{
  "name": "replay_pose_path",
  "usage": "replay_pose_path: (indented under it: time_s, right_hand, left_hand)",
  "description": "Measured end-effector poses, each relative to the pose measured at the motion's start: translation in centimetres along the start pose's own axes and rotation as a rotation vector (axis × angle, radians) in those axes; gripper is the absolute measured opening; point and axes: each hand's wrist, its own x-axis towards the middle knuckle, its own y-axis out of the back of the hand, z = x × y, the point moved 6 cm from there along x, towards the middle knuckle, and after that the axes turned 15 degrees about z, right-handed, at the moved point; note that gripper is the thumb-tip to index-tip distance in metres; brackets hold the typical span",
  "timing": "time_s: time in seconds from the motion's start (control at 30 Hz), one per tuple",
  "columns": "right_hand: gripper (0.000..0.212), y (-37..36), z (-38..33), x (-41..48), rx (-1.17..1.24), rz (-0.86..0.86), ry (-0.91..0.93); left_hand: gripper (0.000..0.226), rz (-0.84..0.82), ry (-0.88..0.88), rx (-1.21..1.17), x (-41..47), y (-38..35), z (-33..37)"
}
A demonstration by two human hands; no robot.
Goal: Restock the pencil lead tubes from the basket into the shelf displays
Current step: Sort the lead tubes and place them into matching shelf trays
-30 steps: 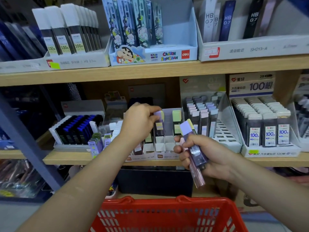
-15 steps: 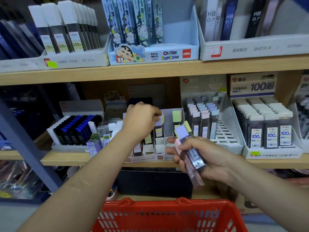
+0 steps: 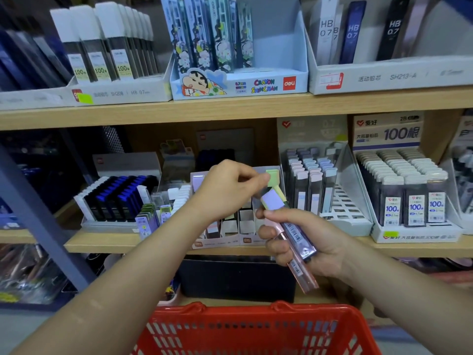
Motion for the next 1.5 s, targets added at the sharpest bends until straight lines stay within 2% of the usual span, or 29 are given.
replay_pose_path:
  time_s: [0.07,0.17,0.3,0.37,0.5,0.57,0.67,0.8,0.87,0.97,1.07,1.2,1.33,1.5]
  right_hand:
    - [0.027,-0.3,0.0,0.0,-0.005,0.011,0.01]
    - [0.021,-0.9,0.0,-0.1,-0.011,0.004,0.01]
    - [0.039,-1.6,0.2,-0.1,0.033,-0.078,-0.034]
    - [0.045,-1.7,0.2,-0.2,0.067,-0.112,-0.051]
    - [0.04,-1.7,-0.3,-0.3,0.083,-0.134,-0.038]
    - [0.033,-1.7,-0.6,-0.3,0.067,-0.096,0.007]
    - [0.025,-1.2,-1.4,-0.2,-0.083,0.068,0.175]
    - [0.026,-0.8,-1.9,-0.1,-0.255,0.188,0.317]
    - [0.024,-0.2,-1.8,0.1,-0.234,0.23,0.267]
    - [0.016,1.0,-1.9,-0.1,-0.069,0.232,0.17]
    - [0.029,1.9,-2.4,-0.3,0.034,0.235,0.159]
    - [0.03,2.0,-2.7,-0.9,0.01,0.241,0.167]
    - [0.029,1.7,-2.3,-1.5,-0.039,0.216,0.12]
    - [0.029,1.7,-2.2,-1.7,-0.011,0.192,0.112]
  left_hand:
    - [0.018,-0.114,0.089,-0.109,-0.8,-0.4,0.2]
    - [0.015,-0.125,0.226,-0.256,-1.3,-0.2,-0.5]
    - [0.003,0.003,0.281,-0.393,-0.9,1.3,-1.5]
    - [0.011,0.095,0.308,-0.518,-0.4,2.6,-2.2]
    - [0.015,0.126,0.375,-0.702,-0.4,3.7,-2.8]
    - [0.018,0.088,0.42,-0.767,-0.7,3.6,-2.8]
    - [0.018,0.032,0.497,-0.839,-0.8,3.5,-2.8]
    - [0.014,0.166,0.417,-0.598,-0.7,3.6,-2.9]
    - [0.017,0.293,0.377,-0.562,-0.5,4.2,-2.6]
    - [0.023,0.432,0.254,-0.449,0.6,5.7,-2.4]
    - [0.029,0.379,0.107,-0.184,1.0,4.8,-1.9]
    - [0.021,0.29,0.013,0.059,0.5,2.0,-1.8]
    - [0.017,0.219,-0.043,0.166,0.7,0.6,-2.0]
    - [0.017,0.168,-0.026,0.194,1.5,0.6,-2.0]
